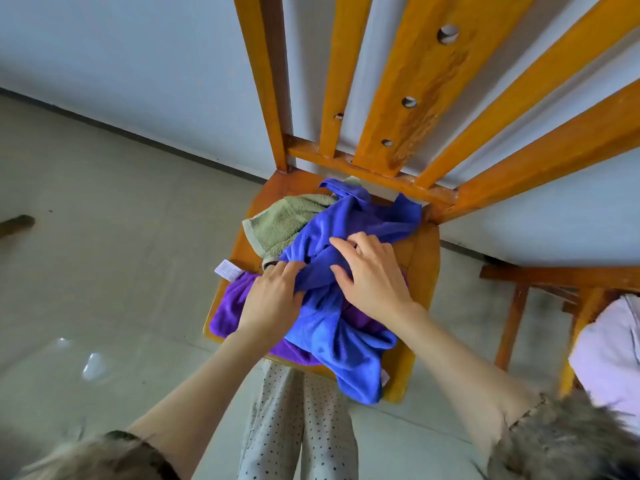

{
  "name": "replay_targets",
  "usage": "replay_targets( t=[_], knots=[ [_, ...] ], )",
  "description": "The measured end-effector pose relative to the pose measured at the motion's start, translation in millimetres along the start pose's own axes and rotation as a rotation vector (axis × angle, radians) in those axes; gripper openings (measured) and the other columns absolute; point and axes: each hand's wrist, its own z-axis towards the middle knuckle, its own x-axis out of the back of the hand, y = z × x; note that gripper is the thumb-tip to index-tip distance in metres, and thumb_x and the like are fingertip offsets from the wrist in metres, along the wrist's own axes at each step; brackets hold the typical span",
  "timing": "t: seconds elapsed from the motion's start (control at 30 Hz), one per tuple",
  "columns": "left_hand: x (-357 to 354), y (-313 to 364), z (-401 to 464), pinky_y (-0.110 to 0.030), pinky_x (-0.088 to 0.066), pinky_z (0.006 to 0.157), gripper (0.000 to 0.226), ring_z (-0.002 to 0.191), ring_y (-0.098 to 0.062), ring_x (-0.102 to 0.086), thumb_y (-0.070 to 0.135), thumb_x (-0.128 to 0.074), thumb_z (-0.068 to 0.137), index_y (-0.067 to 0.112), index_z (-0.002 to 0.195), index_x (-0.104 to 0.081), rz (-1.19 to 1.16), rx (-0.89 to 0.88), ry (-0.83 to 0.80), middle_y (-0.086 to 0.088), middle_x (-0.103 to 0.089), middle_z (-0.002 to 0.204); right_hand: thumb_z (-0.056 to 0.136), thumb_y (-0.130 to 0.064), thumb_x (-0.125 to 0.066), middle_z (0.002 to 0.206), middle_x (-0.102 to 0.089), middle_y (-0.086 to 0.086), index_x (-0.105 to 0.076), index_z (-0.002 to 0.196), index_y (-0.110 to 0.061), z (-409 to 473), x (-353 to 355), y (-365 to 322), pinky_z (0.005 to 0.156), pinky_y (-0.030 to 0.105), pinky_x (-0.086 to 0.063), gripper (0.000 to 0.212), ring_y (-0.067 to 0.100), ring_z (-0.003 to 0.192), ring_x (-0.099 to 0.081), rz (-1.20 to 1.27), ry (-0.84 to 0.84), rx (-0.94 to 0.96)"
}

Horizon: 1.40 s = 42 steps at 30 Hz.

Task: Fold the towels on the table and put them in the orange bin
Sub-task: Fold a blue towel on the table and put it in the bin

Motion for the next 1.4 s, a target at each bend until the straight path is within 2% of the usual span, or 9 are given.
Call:
replay_targets(
  t=[0.17,0.4,0.57,0.73,0.87,0.97,1.03,1.23,1.4],
  knots=[
    [16,2,-6,-0.037,-0.043,0.085,0.028,0.098,-0.027,-0.053,0.016,-0.052,0.09,0.014,0.117,-0.058,-0.162,-0.001,0.085,-0.009,-0.063,0.103,0.086,-0.047,-0.057,0.128,-0.05,0.001,-0.048,0.132,-0.022,-9,1,-5,0.095,0.039,-0.034,0.054,0.022,0.119,-0.045,-0.045,-0.132,0.038],
    [62,26,-14,-0.015,-0.03,0.065,0.024,0.081,-0.017,-0.054,0.016,-0.049,0.095,0.016,0.116,-0.059,-0.307,-0.083,0.14,-0.005,-0.068,0.102,0.095,-0.017,-0.048,0.095,-0.067,0.006,-0.064,0.098,-0.01,-4,54,-18,0.077,0.042,-0.046,0.018,0.027,0.091,-0.06,0.257,0.018,-0.096],
    [115,48,-32,-0.016,-0.032,0.079,0.046,0.1,-0.018,-0.052,0.022,-0.061,0.089,0.018,0.132,-0.042,-0.3,-0.163,0.062,0.0,-0.053,0.113,0.097,-0.019,-0.044,0.102,-0.066,0.005,-0.061,0.103,-0.009,-14,122,-34,0.079,0.038,-0.05,0.021,0.022,0.094,-0.061,0.329,0.001,-0.106],
    [159,75,-72,-0.028,-0.04,0.09,0.05,0.111,-0.025,-0.049,0.0,-0.052,0.084,0.015,0.13,-0.038,-0.181,-0.222,0.068,-0.004,-0.044,0.128,0.098,-0.014,-0.034,0.091,-0.062,0.005,-0.058,0.092,-0.009,-23,194,-65,0.071,0.025,-0.038,0.025,0.02,0.084,-0.056,0.311,-0.007,-0.046],
    [217,86,-108,-0.013,-0.032,0.075,0.05,0.094,-0.016,-0.048,-0.003,-0.047,0.075,0.017,0.119,-0.041,-0.226,-0.267,0.145,0.006,-0.045,0.107,0.095,-0.033,-0.048,0.089,-0.055,-0.011,-0.048,0.086,-0.029,-38,257,-98,0.066,0.02,-0.037,0.01,0.003,0.081,-0.051,0.358,-0.023,0.061],
    [268,87,-137,-0.02,-0.039,0.074,0.04,0.085,-0.015,-0.052,-0.002,-0.048,0.074,0.022,0.105,-0.042,-0.26,-0.272,0.257,0.006,-0.052,0.097,0.081,-0.05,-0.063,0.108,-0.054,-0.01,-0.05,0.105,-0.028,-49,300,-130,0.08,0.025,-0.042,0.034,0.009,0.095,-0.051,0.254,-0.045,0.162],
    [298,85,-156,-0.008,-0.037,0.068,0.037,0.076,-0.003,-0.05,-0.004,-0.048,0.075,0.027,0.094,-0.044,-0.267,-0.299,0.347,0.013,-0.053,0.088,0.084,-0.041,-0.064,0.11,-0.054,-0.008,-0.05,0.108,-0.026,-54,322,-154,0.082,0.026,-0.041,0.032,0.012,0.097,-0.053,0.216,0.016,0.247],
    [358,53,-214,-0.006,-0.039,0.067,0.027,0.076,-0.004,-0.053,-0.001,-0.048,0.083,0.02,0.09,-0.063,-0.218,-0.255,0.61,0.017,-0.048,0.091,0.093,-0.021,-0.055,0.089,-0.057,-0.01,-0.058,0.096,-0.018,-51,362,-236,0.071,0.0,-0.033,0.005,0.007,0.081,-0.053,0.216,0.216,0.45],
    [393,-2,-268,-0.017,-0.039,0.07,0.021,0.072,-0.008,-0.055,0.001,-0.055,0.086,0.016,0.089,-0.069,-0.18,-0.156,0.763,0.015,-0.056,0.078,0.092,-0.02,-0.057,0.09,-0.051,-0.007,-0.063,0.092,-0.01,-40,362,-316,0.07,0.012,-0.038,0.012,0.011,0.081,-0.052,0.193,0.145,0.604]
  ],
)
